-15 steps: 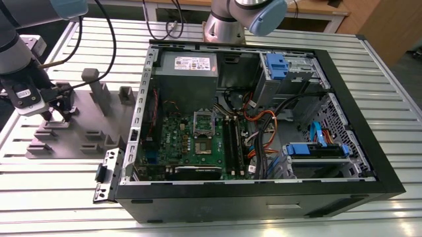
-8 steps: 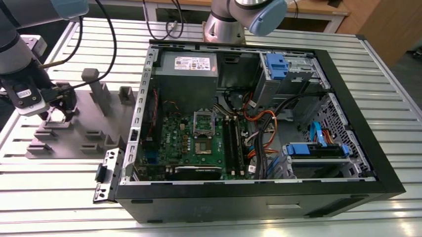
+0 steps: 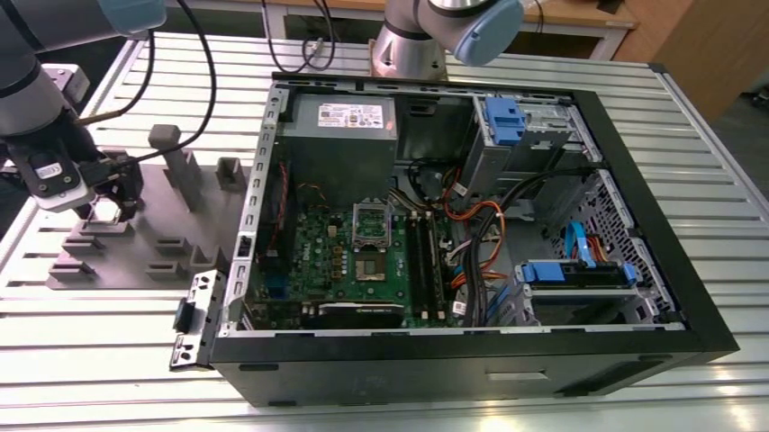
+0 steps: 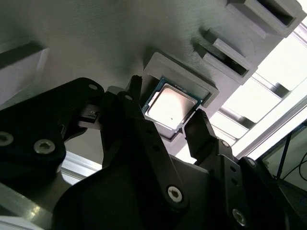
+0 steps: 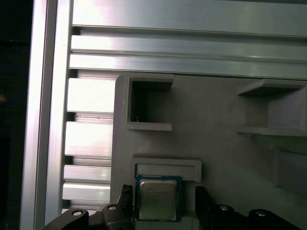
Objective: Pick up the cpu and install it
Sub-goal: 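Pick up the cpu and move it towards the insertion slot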
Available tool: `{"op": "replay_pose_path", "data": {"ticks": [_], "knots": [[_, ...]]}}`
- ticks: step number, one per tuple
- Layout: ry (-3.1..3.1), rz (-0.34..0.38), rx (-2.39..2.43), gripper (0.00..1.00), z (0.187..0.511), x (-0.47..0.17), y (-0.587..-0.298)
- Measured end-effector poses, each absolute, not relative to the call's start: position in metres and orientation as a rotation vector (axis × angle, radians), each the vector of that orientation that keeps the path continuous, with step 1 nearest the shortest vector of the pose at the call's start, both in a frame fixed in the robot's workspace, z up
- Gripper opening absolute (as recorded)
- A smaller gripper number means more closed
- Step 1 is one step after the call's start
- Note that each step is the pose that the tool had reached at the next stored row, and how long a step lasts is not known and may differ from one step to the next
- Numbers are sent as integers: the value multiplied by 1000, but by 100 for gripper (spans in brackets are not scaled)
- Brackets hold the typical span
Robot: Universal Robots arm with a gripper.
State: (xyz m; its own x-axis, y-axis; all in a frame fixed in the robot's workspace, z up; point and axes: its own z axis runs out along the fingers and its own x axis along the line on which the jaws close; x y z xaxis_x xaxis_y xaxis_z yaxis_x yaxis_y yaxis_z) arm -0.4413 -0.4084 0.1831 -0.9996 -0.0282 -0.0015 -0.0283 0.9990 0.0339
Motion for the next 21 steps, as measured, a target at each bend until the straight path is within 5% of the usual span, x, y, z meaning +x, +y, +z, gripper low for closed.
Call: {"op": "replay_pose_path", "data": {"ticks": [21], "knots": [[3140, 53, -44, 63, 183, -442, -408]]}}
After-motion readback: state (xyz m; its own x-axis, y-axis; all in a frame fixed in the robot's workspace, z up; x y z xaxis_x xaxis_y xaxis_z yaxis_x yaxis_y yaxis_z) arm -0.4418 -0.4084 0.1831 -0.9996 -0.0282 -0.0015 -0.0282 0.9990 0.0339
